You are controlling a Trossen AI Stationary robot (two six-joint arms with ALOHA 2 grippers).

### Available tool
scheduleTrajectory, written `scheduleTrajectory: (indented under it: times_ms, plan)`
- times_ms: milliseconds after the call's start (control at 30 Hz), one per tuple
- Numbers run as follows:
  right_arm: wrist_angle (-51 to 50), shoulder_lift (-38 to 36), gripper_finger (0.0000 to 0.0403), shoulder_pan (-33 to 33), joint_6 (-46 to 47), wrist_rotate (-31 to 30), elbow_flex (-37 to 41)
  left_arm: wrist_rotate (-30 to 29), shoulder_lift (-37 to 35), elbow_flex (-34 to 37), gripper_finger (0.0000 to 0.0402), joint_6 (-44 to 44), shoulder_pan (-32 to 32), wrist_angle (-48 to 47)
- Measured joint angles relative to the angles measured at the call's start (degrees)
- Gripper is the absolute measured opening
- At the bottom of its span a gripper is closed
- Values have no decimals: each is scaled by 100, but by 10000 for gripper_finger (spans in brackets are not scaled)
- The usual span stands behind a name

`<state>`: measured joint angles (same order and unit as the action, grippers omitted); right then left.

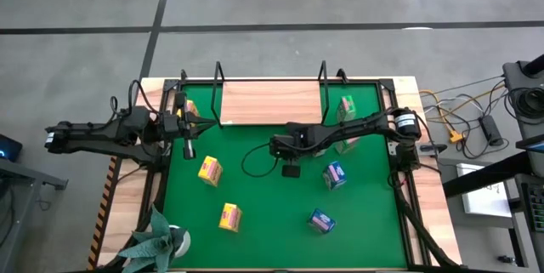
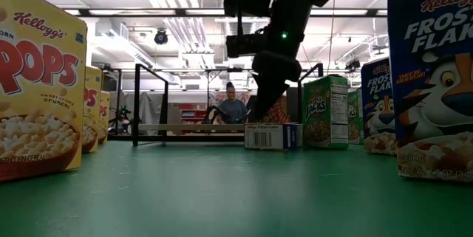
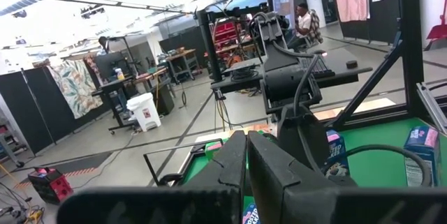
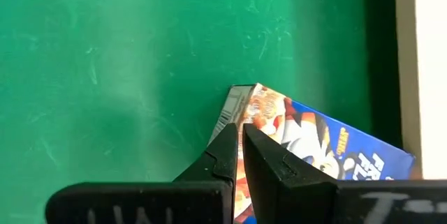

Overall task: Stack cereal on shelf
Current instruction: Put the middle blue cereal box on the shelf

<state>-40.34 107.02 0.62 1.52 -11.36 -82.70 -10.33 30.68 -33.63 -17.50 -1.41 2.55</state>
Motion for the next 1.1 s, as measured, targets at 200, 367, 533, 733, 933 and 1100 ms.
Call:
scheduleTrajectory:
  times_ms: [200, 367, 533, 733, 933, 1100]
  plan:
    - [14, -2, 13, 0, -2, -96, -2, 0, 0, 0, 0, 0, 0, 0]
    - [45, -3, 13, -10, -4, -126, 27, 0, 0, 0, 0, 0, 0, 0]
    - [68, 90, 13, -13, -17, -126, 70, -1, 0, 0, 0, 0, 0, 0]
    - [304, 125, 13, 0, -9, 353, 74, 0, 0, 0, 0, 0, 0, 2]
    - [811, 136, 13, 53, 148, 923, 216, -2, 0, 1, 0, 0, -1, 2]
    - [901, 155, 13, 88, 147, 1024, 245, -1, 0, 0, 0, 0, 0, 28]
